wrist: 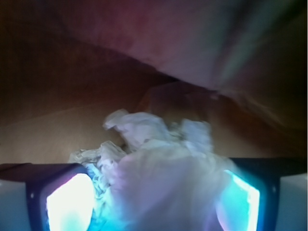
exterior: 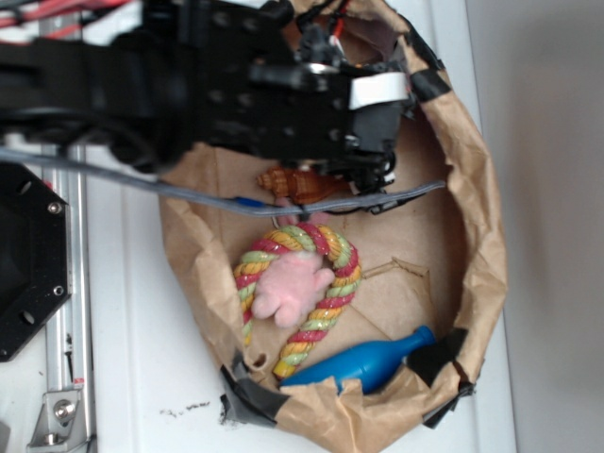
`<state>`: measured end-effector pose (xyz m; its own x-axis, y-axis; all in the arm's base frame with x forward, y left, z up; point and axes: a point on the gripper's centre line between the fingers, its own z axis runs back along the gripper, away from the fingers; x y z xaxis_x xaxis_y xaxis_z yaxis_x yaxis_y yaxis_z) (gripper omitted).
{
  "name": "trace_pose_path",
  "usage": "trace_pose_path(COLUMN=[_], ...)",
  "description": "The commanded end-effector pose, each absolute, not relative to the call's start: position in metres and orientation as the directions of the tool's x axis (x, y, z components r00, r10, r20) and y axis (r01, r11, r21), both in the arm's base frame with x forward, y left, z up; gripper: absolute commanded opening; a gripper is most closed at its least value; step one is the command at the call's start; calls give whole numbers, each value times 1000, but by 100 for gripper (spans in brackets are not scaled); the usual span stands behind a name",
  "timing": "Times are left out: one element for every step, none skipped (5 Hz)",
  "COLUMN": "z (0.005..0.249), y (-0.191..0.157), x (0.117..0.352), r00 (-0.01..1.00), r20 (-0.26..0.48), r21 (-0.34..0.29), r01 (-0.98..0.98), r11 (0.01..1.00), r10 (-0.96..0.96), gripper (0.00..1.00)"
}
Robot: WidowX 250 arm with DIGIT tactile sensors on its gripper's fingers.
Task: Grab the white paper.
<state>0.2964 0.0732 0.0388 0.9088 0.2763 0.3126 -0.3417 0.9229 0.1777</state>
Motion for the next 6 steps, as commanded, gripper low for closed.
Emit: trace_pose_path(z=[51, 58, 72, 102, 152, 196], y=[81, 76, 70, 53, 23, -1], x=[310, 308, 306, 306, 310, 309], r00=[880, 877, 874, 884, 907, 944], r20=[324, 341, 346, 323, 273, 177], r21=[103, 106, 79, -5, -81, -113], r01=[-398, -393, -388, -356, -311, -261], r11=[912, 914, 918, 934, 947, 959], r10=[347, 338, 339, 339, 321, 278], gripper=[0, 0, 0, 0, 0, 0])
